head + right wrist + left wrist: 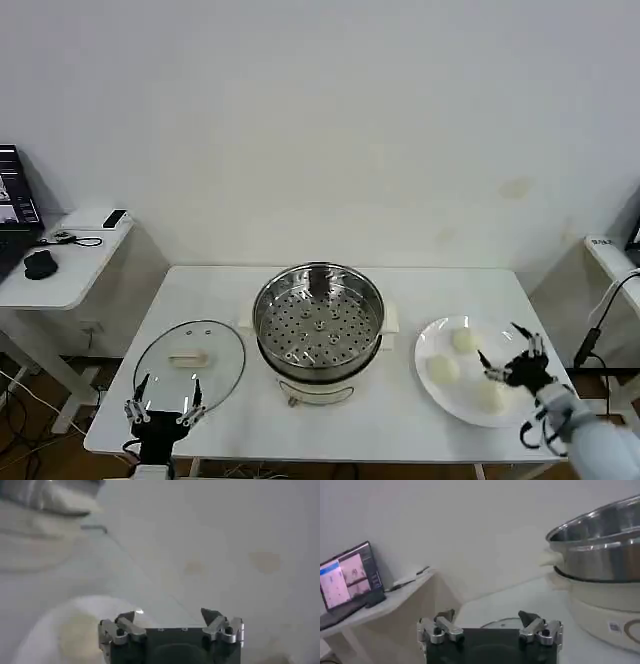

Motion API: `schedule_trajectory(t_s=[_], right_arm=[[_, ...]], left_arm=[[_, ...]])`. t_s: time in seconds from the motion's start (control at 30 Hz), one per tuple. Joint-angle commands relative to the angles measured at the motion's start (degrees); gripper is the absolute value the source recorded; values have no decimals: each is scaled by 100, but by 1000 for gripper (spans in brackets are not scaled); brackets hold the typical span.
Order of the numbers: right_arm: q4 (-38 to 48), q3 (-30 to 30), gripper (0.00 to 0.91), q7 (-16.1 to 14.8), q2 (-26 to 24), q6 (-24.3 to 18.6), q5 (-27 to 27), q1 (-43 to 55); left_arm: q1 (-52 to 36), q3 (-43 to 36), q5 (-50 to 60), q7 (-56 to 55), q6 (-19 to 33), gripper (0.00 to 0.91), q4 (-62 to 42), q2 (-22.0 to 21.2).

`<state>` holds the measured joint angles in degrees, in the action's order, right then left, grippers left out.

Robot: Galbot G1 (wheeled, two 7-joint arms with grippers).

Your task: Take steamed baozi put them in steamer then cover it.

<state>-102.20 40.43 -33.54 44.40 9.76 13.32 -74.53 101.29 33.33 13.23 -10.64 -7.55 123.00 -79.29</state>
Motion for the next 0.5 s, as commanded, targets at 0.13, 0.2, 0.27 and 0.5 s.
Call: schedule_trajectory(t_s=[0.13,0.2,0.27,0.5], right_arm=[[1082,-976,907,-2364,-1408,-282,936,1888],[1343,-1484,907,-2732,-1619,-393,994,2490],[1591,-2138,907,-2949,-1750,-419,976,3071],[2498,-4506,907,-3340,-1567,-855,834,5050]], left_arm=[[18,48,682,74,65,907,82,-73],[39,89,677,71,65,907,127,-85],[65,119,637,44,70,907,158,-96],[79,207,610,49,90,907,169,-125]])
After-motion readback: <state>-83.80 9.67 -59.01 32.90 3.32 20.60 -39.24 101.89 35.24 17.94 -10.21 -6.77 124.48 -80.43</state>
